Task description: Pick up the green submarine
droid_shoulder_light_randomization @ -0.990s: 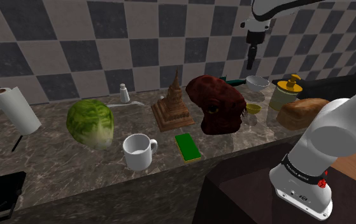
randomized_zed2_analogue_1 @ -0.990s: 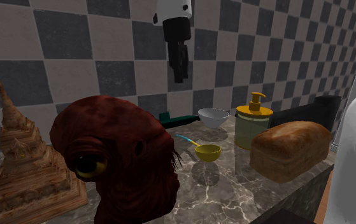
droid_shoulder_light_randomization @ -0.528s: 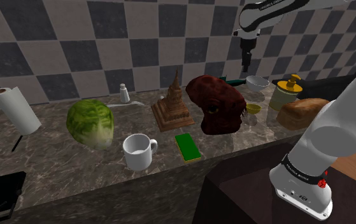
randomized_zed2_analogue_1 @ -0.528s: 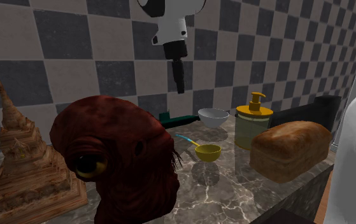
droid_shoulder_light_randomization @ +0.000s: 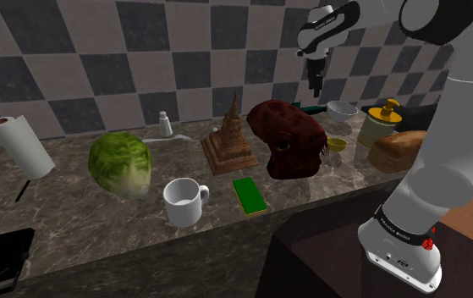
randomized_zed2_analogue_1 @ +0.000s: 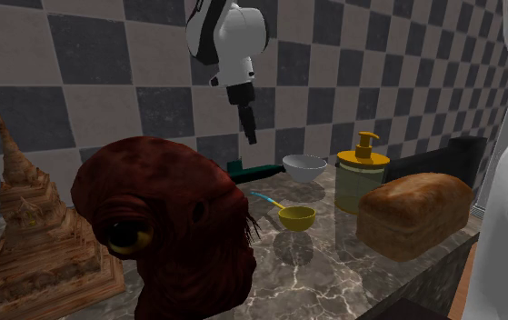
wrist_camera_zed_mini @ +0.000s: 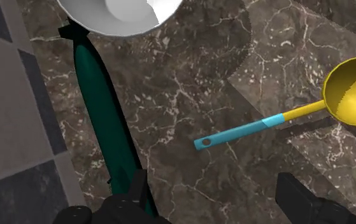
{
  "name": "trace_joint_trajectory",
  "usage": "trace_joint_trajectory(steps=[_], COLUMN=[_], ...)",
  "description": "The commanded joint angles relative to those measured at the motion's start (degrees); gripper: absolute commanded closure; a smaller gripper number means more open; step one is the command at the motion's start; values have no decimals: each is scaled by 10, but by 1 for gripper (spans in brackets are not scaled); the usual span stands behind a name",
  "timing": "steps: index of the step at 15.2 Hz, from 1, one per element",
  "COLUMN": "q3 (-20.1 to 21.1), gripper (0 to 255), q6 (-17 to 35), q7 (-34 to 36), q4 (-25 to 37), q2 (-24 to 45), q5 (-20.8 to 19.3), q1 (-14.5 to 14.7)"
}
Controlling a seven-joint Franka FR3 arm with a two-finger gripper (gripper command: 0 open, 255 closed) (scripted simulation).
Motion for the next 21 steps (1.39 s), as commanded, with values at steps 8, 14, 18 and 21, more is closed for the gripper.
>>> trace_joint_trajectory(steps=[8,14,18,21], q3=[33,37,37,37], gripper=[0,0,255,255], q6=[6,42,45,46], q7=[-130,-126,-126,-125], q4=[191,174,171,171], q2=[198,217,219,219], q5=[43,48,48,48], q1=[-59,-62,-62,-62])
